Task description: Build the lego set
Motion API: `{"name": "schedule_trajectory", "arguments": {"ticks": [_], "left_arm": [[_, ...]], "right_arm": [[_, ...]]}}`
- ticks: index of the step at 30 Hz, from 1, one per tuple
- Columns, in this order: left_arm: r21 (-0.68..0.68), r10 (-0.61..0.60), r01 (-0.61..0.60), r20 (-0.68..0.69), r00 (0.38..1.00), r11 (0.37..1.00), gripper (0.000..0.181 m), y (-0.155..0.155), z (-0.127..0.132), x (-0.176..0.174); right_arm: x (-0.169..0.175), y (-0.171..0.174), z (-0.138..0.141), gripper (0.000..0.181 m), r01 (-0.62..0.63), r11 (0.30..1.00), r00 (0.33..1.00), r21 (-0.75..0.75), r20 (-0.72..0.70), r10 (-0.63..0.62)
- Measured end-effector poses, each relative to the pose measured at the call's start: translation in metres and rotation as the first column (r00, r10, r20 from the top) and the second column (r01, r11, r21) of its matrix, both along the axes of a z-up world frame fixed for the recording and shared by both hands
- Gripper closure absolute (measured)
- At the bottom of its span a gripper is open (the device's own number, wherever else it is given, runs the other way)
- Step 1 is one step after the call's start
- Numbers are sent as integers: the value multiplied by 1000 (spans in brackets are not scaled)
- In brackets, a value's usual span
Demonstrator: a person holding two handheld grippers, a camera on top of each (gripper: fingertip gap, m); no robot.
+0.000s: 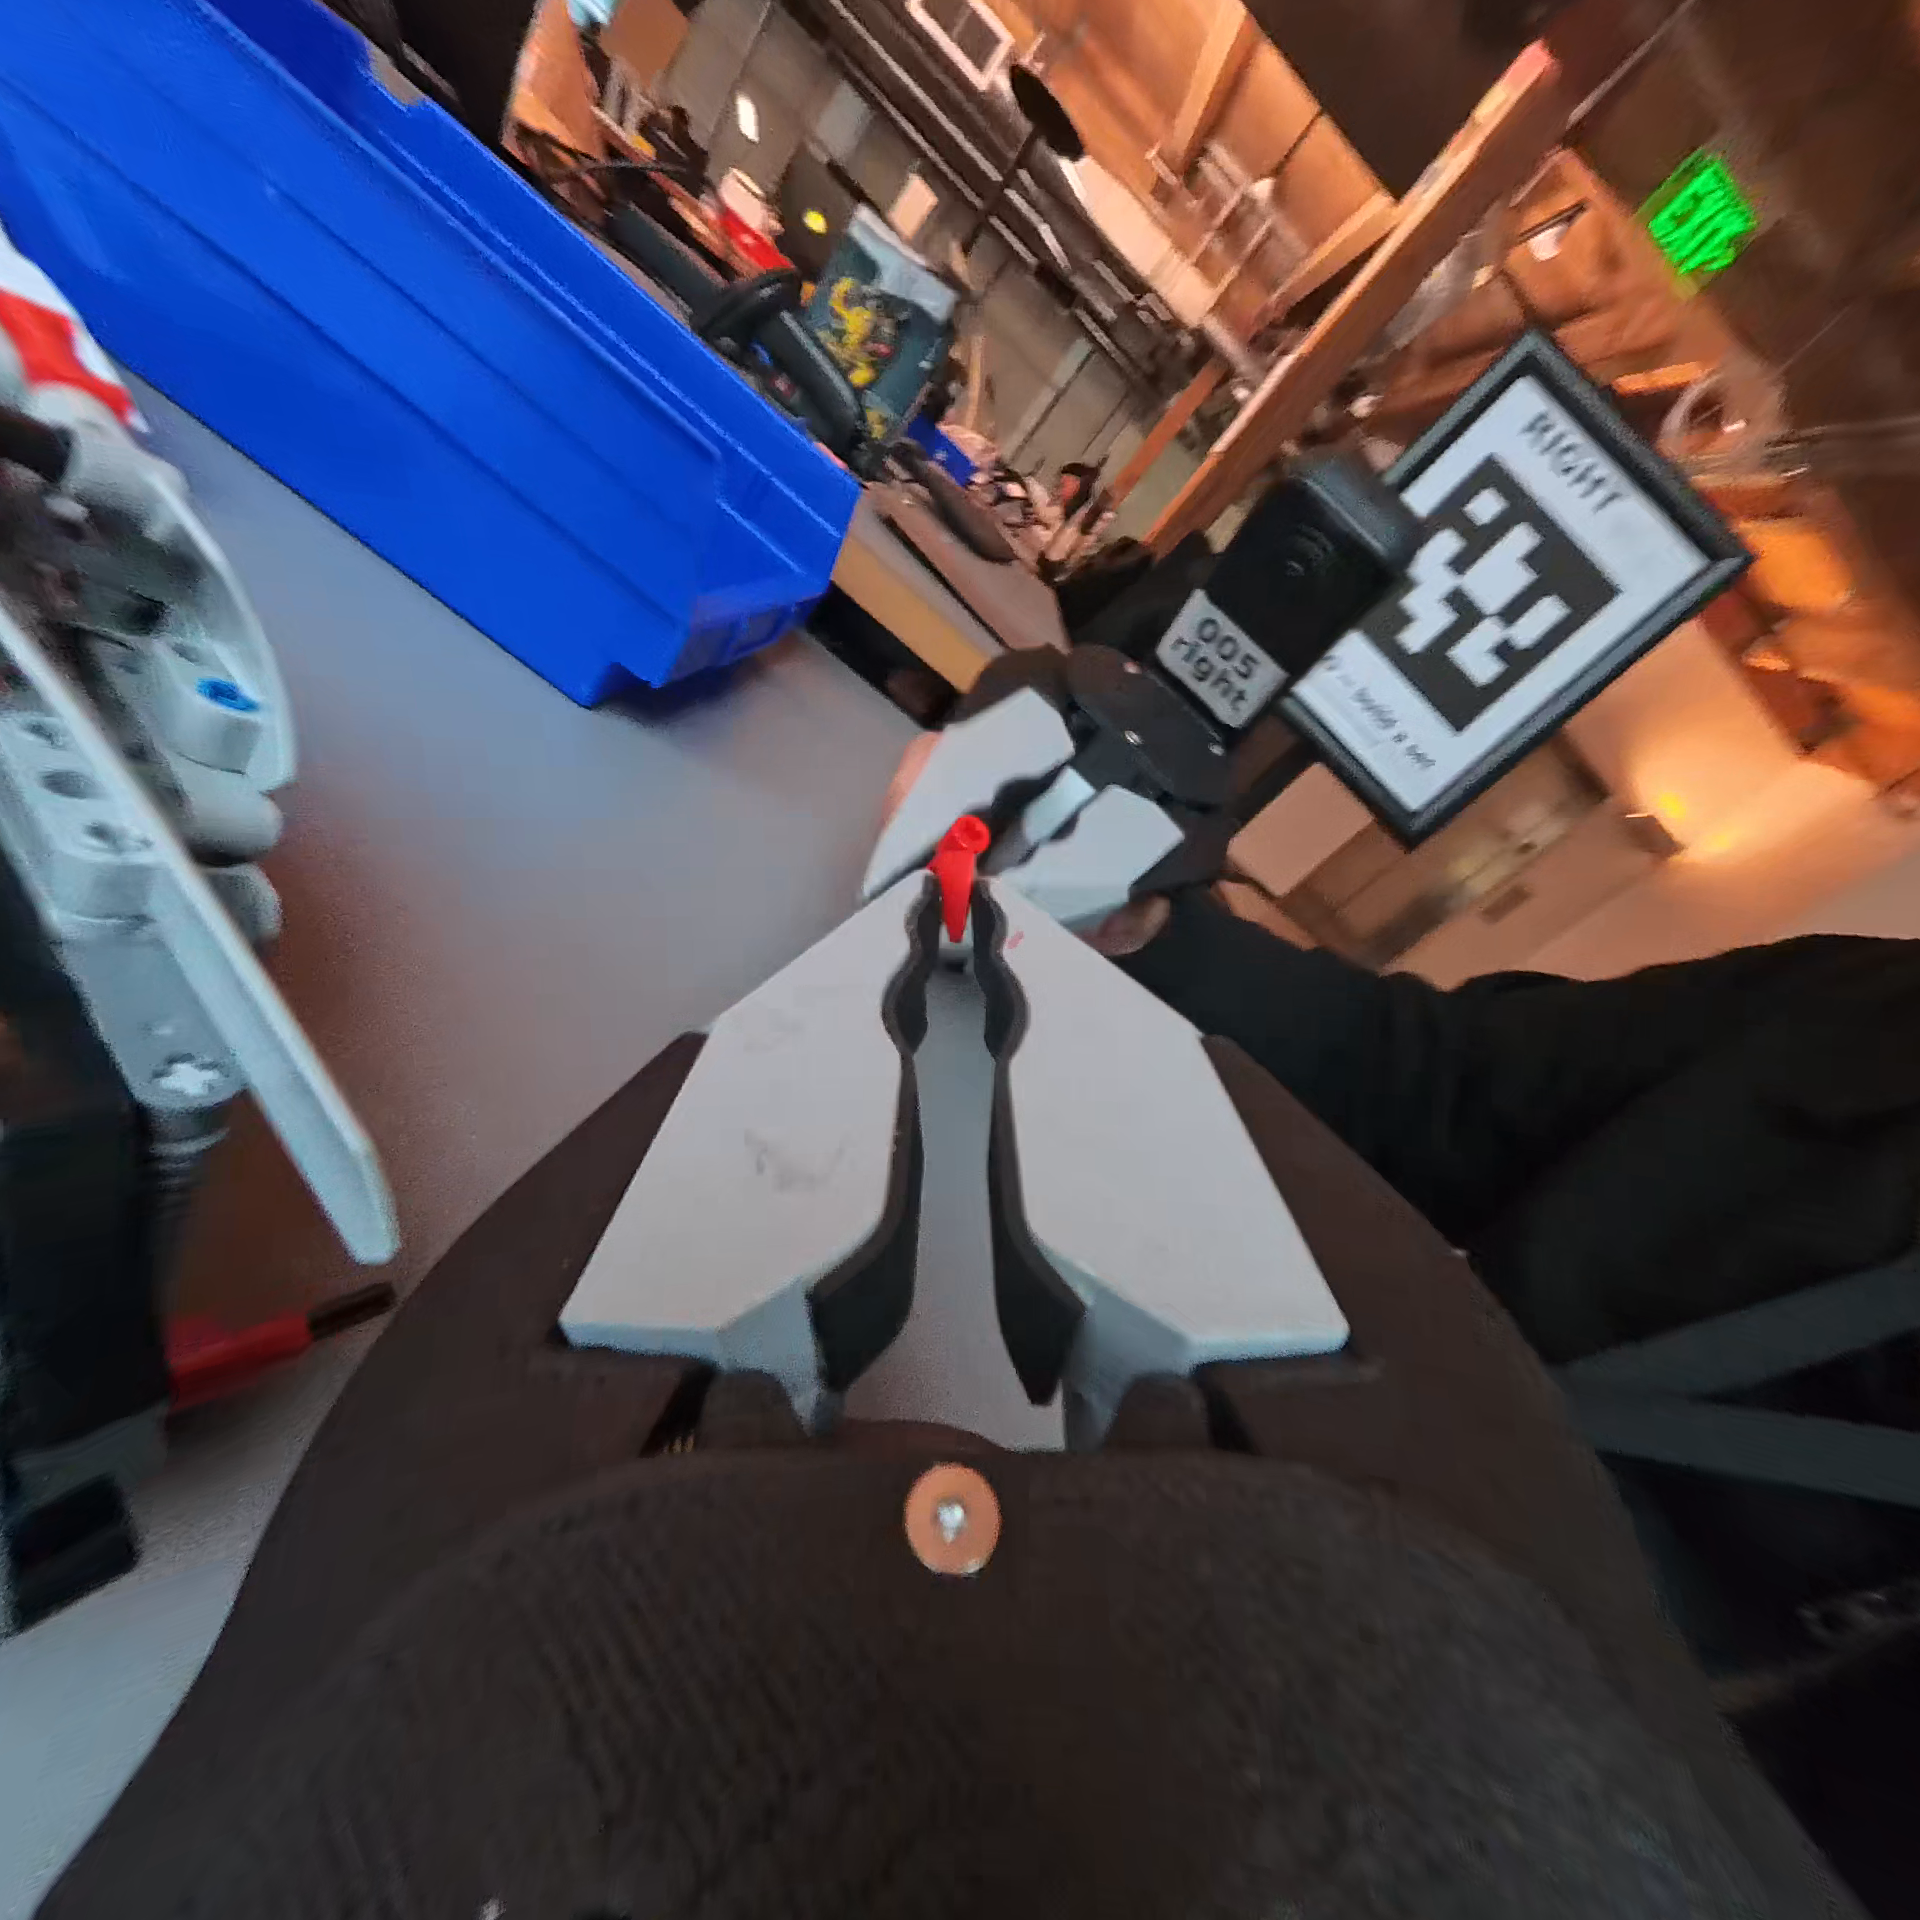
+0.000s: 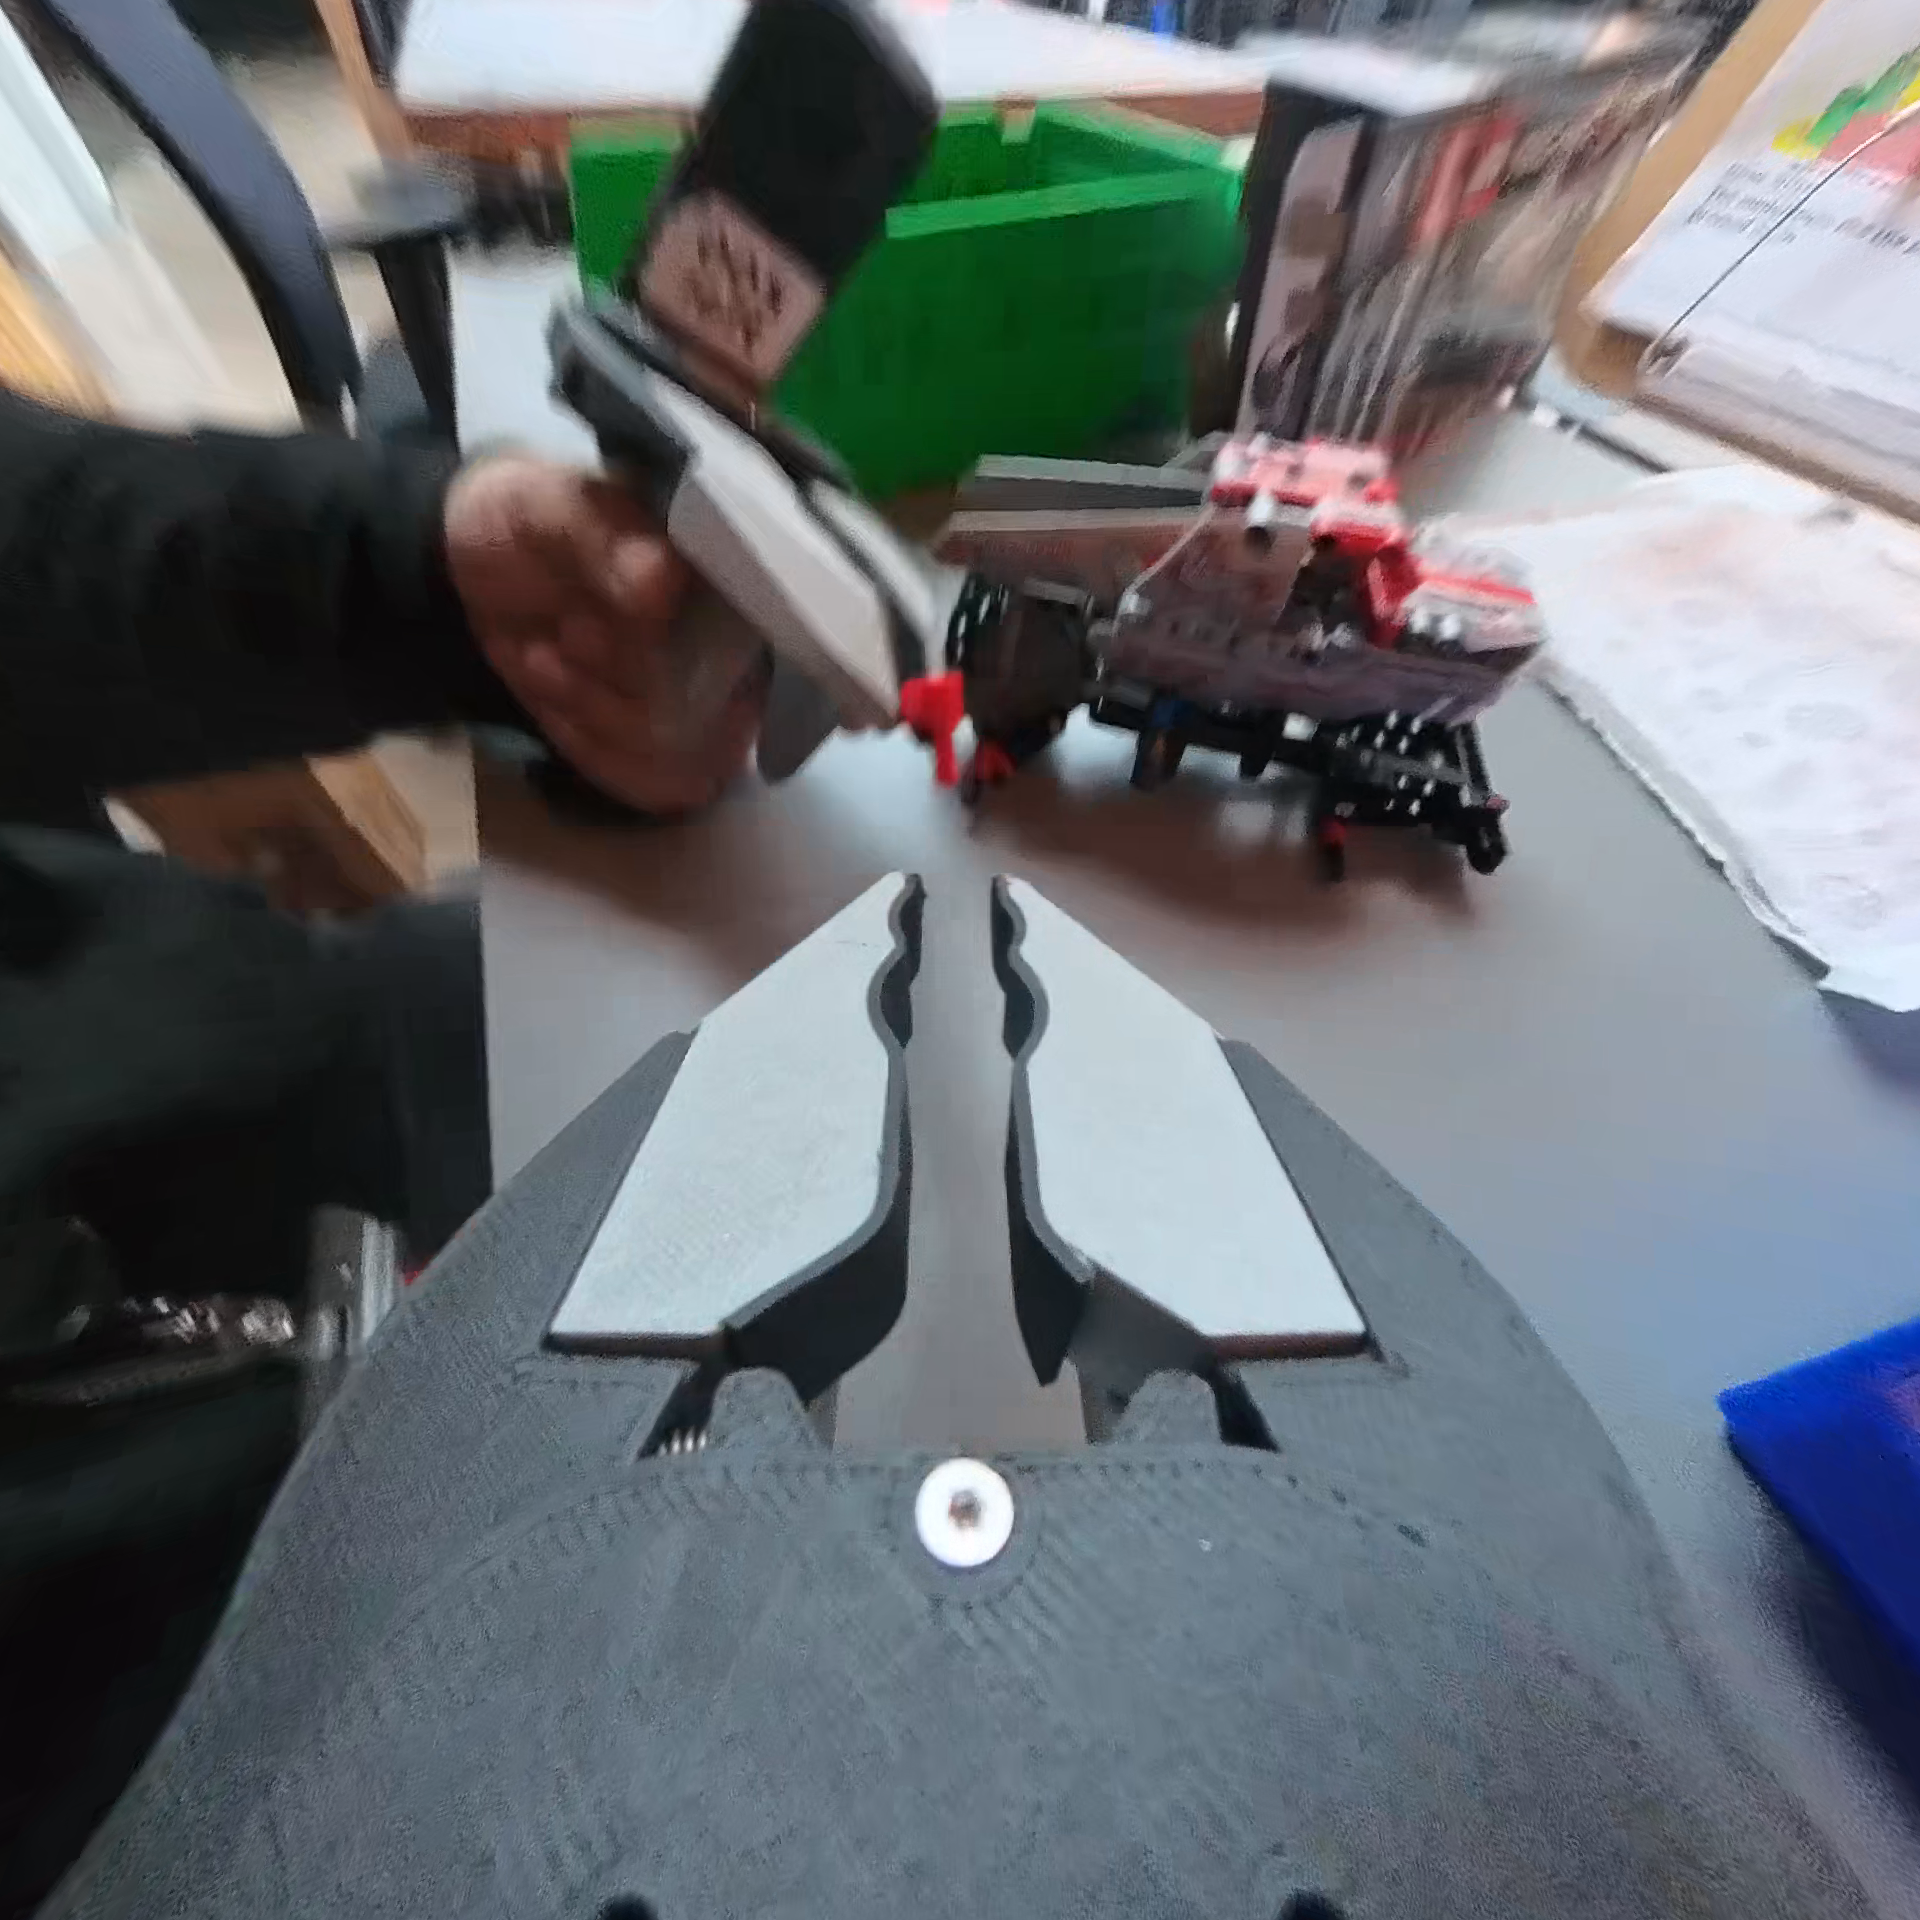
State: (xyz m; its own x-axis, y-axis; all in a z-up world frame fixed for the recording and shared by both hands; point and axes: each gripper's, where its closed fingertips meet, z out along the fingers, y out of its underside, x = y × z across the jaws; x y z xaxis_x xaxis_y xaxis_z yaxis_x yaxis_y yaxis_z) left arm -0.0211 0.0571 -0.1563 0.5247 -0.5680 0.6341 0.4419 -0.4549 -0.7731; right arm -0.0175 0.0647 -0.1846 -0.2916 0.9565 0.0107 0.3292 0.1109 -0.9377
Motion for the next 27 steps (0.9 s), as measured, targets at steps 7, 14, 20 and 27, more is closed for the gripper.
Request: {"name": "schedule_trajectory", "arguments": {"ticks": [7, 14, 20, 27], "left_arm": [[20, -39, 39, 27, 999, 999, 178, -3, 4, 15], [31, -51, 51, 15, 999, 998, 178, -5, 4, 18], [36, -14, 19, -145, 989, 999, 171, -3, -4, 11], [102, 44, 3, -459, 887, 995, 153, -4, -7, 10]], "right_arm": [[3, -10, 31, 175, -65, 982, 992, -176, -117, 45], [7, -11, 31, 181, -67, 995, 992, -80, -112, 58], [7, -8, 34, 181, -43, 999, 994, -15, -102, 41], [9, -10, 28, 181, -54, 996, 997, 70, -60, 58]]}}
